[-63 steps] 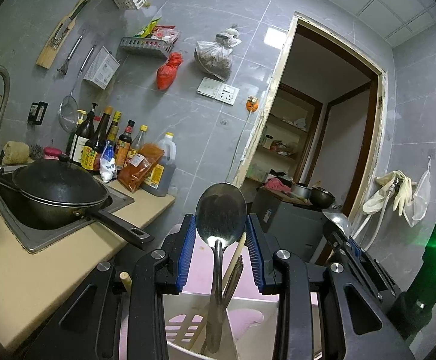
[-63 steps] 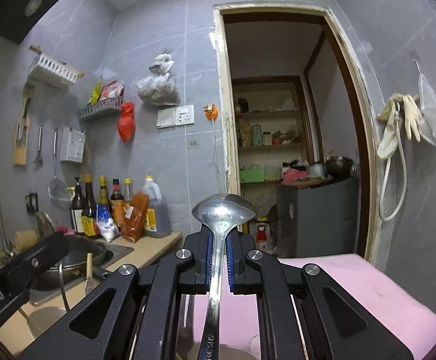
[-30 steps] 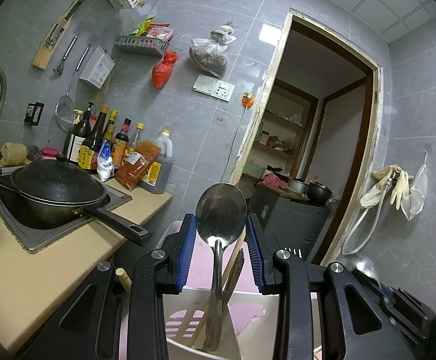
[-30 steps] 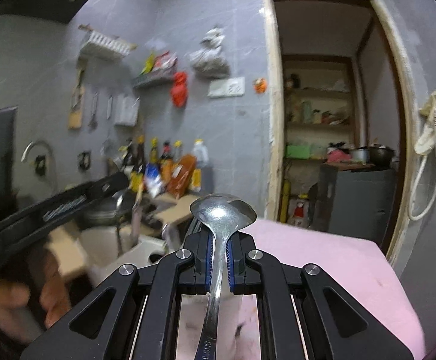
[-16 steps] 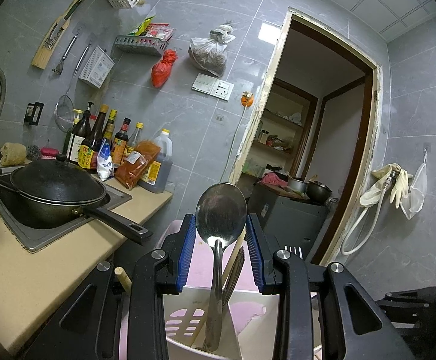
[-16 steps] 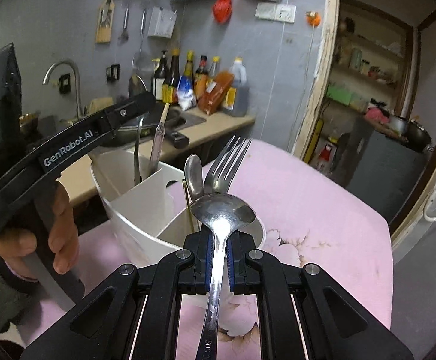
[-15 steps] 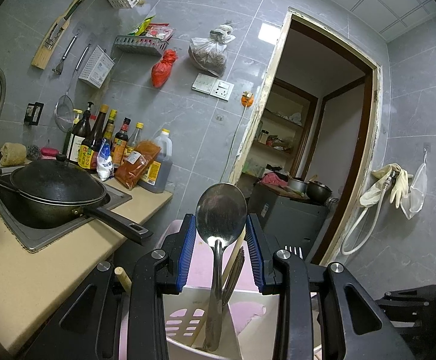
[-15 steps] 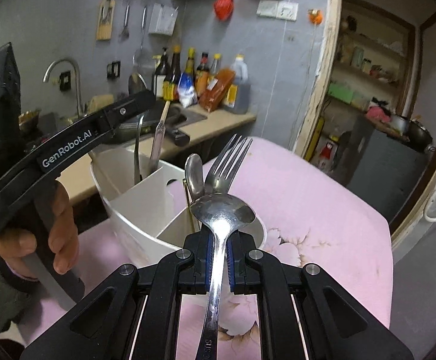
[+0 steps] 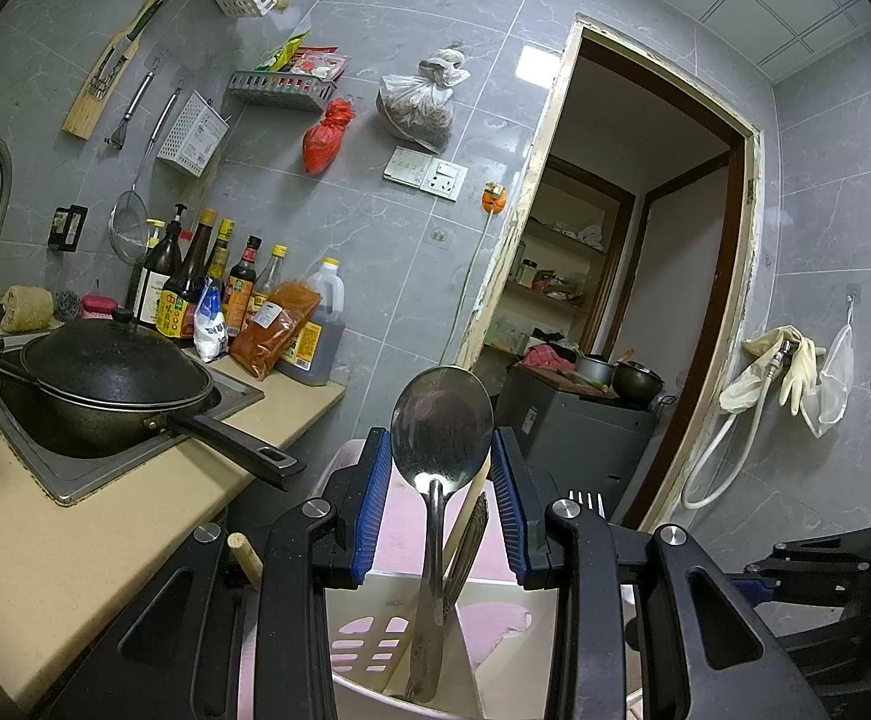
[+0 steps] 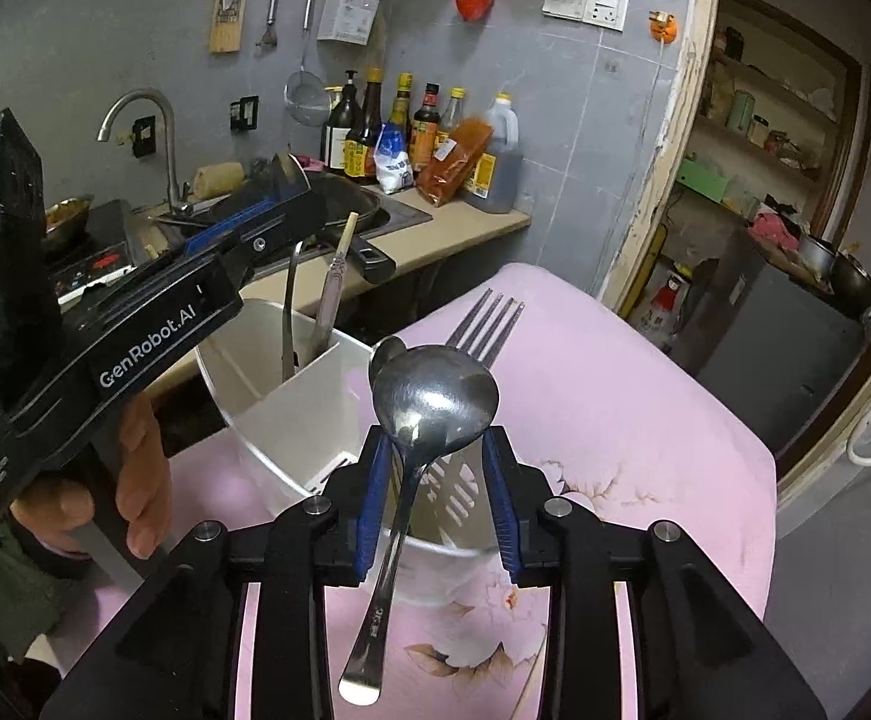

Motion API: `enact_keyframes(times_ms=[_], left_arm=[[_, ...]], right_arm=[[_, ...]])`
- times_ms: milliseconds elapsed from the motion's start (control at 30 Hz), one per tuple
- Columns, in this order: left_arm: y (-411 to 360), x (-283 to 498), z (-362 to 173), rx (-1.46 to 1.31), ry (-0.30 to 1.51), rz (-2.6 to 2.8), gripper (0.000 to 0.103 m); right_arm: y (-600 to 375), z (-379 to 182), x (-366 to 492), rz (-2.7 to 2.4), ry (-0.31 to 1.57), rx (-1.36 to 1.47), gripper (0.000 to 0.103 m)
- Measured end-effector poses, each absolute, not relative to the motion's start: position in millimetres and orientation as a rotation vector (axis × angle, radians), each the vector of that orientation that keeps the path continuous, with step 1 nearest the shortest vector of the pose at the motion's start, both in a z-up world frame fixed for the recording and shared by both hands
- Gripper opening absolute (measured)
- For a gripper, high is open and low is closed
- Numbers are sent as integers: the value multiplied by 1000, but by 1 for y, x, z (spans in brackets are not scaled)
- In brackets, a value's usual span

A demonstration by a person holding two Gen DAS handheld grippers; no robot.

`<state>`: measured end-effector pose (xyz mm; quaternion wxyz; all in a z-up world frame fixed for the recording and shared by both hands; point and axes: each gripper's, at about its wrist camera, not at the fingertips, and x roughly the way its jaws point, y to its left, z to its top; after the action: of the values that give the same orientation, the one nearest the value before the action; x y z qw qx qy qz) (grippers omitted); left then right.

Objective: Organize utensils
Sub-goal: 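Carry both held spoons over the white caddy and lower them toward it, then open the left tool to drop its spoon while the right tool drops the long spoon into the caddy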

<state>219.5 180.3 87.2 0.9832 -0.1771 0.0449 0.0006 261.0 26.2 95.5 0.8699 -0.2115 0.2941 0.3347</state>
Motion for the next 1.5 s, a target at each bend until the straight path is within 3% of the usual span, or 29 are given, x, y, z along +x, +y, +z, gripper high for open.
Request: enact_keyframes(times_ms=[133,167,200,400,733,1500], left_arm=[[181,219,87,-356,90,2,29],[181,219,87,-356,91,0,29],[180,219,87,-357,90,0,29],[180,219,87,-353,90,3,29],[180,218,86,-350,90,4,29],[179,222,83,-336,101,-14,29]], right_arm=[[28,88,261,692,607,-444,22],[27,87,260,694,598,-437,11],[27,87,259,703,596,-431,7],[24,95,253,735,519,-364,6],[14,120,261,728,124,-102,6],[4,99,275,704,-45,58,6]])
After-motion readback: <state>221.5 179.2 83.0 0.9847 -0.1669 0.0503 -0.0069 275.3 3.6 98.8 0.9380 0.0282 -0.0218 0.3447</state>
